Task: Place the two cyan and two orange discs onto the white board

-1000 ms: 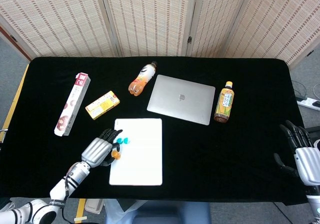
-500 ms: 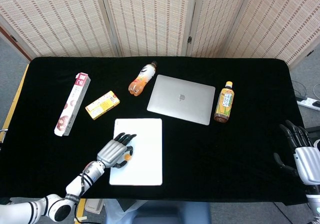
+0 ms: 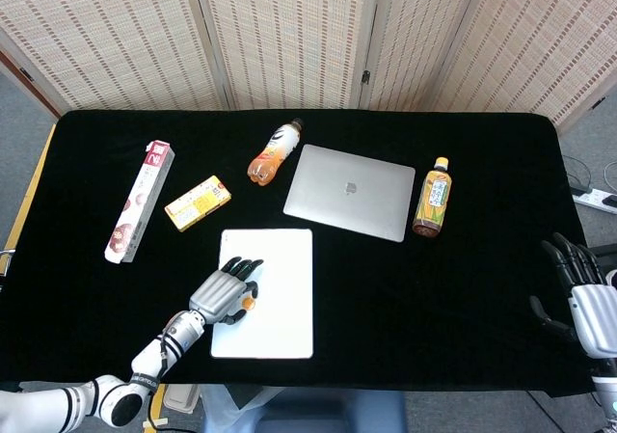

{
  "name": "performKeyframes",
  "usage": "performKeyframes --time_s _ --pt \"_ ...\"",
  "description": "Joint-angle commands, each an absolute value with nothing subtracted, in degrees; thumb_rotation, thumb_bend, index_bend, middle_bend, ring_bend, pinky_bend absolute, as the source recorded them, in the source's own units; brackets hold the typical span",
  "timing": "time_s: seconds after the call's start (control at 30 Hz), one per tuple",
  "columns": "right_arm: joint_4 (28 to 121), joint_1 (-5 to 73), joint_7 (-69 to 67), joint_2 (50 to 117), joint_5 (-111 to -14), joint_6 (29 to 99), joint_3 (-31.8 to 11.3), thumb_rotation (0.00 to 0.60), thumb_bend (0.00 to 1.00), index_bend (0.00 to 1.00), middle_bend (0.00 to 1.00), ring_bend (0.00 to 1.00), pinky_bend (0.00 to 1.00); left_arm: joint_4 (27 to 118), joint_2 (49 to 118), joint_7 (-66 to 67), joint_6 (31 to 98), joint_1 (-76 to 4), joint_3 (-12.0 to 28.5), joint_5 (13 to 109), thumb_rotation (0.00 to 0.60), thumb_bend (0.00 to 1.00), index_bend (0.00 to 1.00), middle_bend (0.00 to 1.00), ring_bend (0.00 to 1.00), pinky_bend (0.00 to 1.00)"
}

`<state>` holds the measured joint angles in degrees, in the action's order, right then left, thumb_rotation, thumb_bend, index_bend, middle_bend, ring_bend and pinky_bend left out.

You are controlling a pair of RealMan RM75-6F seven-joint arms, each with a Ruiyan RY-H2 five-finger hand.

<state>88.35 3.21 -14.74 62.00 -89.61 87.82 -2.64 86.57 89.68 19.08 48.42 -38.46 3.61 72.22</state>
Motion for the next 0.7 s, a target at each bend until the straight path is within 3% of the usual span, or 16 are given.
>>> performKeyframes --time_s 0.03,0.27,0.7 --pt "88.4 3.2 -14.7 62.0 -89.6 87.8 -2.7 0.6 0.43 0.0 0.0 0.0 0.0 86.9 89.6 19.0 48.7 -38.5 3.4 72.4 0.6 0.43 0.37 0.04 0.0 0.0" --pt "88.7 3.2 -14.6 61.7 -89.6 88.1 -2.9 0.6 0.43 0.0 0.0 0.0 0.0 90.4 87.0 16.8 52.4 -37.5 4.0 74.0 0.6 0.43 0.33 0.04 0.0 0.0" --pt "88.6 3.3 -14.5 61.3 -88.4 86.9 -3.1 0.6 0.43 0.0 0.0 0.0 0.0 94.1 72.7 7.0 68.5 -28.1 6.6 75.5 0.6 0.43 0.26 0.04 0.0 0.0"
